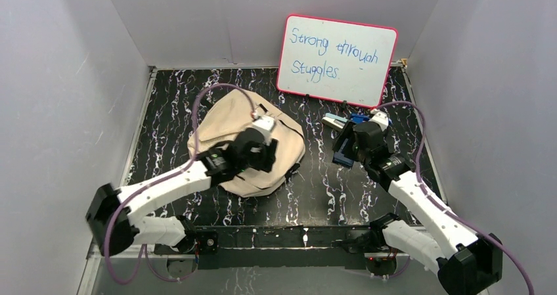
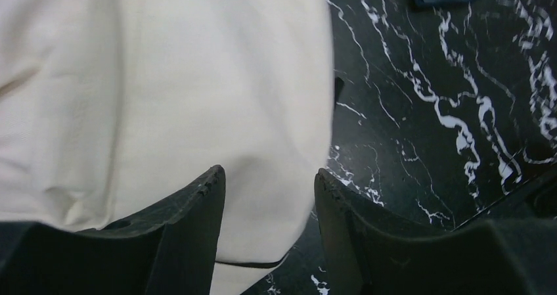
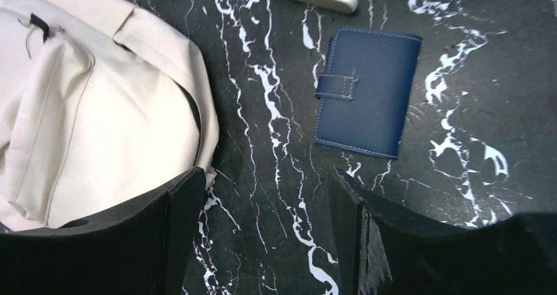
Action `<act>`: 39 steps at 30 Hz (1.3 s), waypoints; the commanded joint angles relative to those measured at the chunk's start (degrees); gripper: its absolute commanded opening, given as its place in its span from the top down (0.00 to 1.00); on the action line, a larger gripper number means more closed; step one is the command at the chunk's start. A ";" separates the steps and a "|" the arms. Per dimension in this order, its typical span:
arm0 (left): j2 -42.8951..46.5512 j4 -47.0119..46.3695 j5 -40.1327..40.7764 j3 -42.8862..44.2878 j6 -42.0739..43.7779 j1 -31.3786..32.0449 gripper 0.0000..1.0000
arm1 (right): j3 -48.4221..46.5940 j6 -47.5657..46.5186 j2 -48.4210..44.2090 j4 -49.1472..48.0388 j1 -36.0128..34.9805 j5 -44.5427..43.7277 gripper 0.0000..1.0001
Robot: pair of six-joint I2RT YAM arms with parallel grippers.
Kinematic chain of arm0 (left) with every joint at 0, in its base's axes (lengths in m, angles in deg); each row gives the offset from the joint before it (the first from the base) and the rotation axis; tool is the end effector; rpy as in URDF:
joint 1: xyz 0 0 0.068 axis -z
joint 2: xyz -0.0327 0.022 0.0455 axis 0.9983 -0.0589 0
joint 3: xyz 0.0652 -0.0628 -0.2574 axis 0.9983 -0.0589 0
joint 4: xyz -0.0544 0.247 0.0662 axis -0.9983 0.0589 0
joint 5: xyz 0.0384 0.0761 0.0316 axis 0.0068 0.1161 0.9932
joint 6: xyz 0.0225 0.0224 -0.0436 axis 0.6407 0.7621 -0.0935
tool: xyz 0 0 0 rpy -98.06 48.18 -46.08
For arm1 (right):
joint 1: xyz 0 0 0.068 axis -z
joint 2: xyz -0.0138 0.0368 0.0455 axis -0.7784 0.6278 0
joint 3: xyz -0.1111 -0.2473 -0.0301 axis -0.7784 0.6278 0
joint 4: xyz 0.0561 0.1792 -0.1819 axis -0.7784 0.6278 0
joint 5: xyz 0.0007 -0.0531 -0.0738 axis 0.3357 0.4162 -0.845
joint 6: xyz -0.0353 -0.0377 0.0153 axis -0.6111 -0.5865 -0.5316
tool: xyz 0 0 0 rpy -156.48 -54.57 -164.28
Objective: Pack the student bag
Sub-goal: Adjust the student bag at the center of the board.
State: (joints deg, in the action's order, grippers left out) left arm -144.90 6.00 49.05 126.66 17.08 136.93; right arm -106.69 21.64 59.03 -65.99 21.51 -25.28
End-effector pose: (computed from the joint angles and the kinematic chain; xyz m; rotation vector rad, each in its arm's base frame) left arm 0.1755 -0.1991 0.2887 0.4207 2.0962 -0.5089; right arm 0.1801 0.0890 0.2693 0.4103 2.1108 0.3671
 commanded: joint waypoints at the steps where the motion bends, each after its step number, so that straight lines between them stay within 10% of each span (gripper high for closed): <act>1: -10.46 -0.82 12.38 5.94 4.31 10.49 0.49 | -3.85 -1.62 -2.82 1.94 3.00 2.66 0.23; 18: -33.72 1.71 23.12 13.32 11.31 14.21 0.49 | -0.38 -1.13 -6.61 2.87 3.48 5.34 0.23; 23: -36.42 5.03 29.51 15.16 11.41 14.69 0.74 | -0.38 -1.04 -7.29 3.11 3.50 4.82 0.23; 27: -34.07 6.81 34.55 15.92 11.29 14.65 1.00 | -0.06 -0.58 -8.39 3.27 3.44 4.27 0.23; 39: -16.56 10.22 29.57 27.95 22.19 14.30 1.00 | 2.71 1.56 -13.45 3.20 3.44 1.48 0.23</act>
State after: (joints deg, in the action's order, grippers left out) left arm -168.82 16.07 79.03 145.92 32.97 151.68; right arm -104.55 22.32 46.40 -61.69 24.81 -22.16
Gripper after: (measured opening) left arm 0.018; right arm 0.770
